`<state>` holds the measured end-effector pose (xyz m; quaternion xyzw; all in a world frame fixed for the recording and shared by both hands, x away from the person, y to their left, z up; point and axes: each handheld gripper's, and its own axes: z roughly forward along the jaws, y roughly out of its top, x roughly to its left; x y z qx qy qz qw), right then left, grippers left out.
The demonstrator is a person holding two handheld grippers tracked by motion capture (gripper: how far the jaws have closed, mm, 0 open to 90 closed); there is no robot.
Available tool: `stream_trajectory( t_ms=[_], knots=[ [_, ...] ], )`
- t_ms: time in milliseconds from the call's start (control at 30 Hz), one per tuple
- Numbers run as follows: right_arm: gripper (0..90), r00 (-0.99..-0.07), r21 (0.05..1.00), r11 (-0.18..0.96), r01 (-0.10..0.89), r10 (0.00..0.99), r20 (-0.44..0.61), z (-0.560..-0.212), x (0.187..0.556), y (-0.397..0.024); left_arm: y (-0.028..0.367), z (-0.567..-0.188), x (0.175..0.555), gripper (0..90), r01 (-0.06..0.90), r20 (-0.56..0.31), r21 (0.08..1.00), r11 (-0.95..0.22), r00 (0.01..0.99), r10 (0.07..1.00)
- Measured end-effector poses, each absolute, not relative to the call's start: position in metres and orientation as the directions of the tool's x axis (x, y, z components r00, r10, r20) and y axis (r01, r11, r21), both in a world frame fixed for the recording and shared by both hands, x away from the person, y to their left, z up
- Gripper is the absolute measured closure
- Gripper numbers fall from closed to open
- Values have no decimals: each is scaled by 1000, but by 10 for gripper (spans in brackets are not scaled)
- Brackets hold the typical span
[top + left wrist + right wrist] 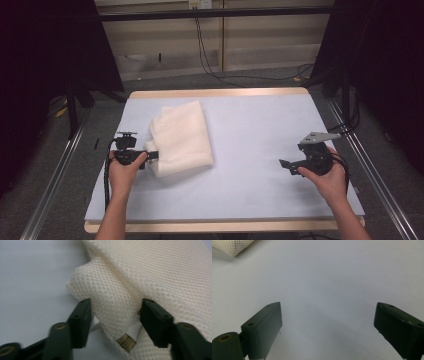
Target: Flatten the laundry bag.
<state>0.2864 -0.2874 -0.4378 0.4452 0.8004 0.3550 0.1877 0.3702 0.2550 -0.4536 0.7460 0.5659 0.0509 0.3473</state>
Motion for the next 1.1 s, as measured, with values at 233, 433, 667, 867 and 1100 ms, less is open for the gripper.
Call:
stream_trajectory(
  t_ms=[233,433,667,867,1100],
  knots=[
    [76,-535,742,353,570,845,9,-436,286,-289,248,-445,371,712,808,-311,568,-160,390,867],
    [76,-534,737,359,573,846,3,-437,285,-289,240,-427,370,708,805,-266,563,-189,392,881],
    [76,-532,738,351,577,847,13,-436,285,-290,235,-411,374,689,800,-258,567,-196,399,880],
    [77,-537,740,353,572,844,12,-436,285,-290,230,-404,376,674,809,-245,552,-201,388,889],
    [77,-541,736,362,572,841,6,-437,285,-289,232,-410,379,602,818,-249,546,-180,364,897]
  ],
)
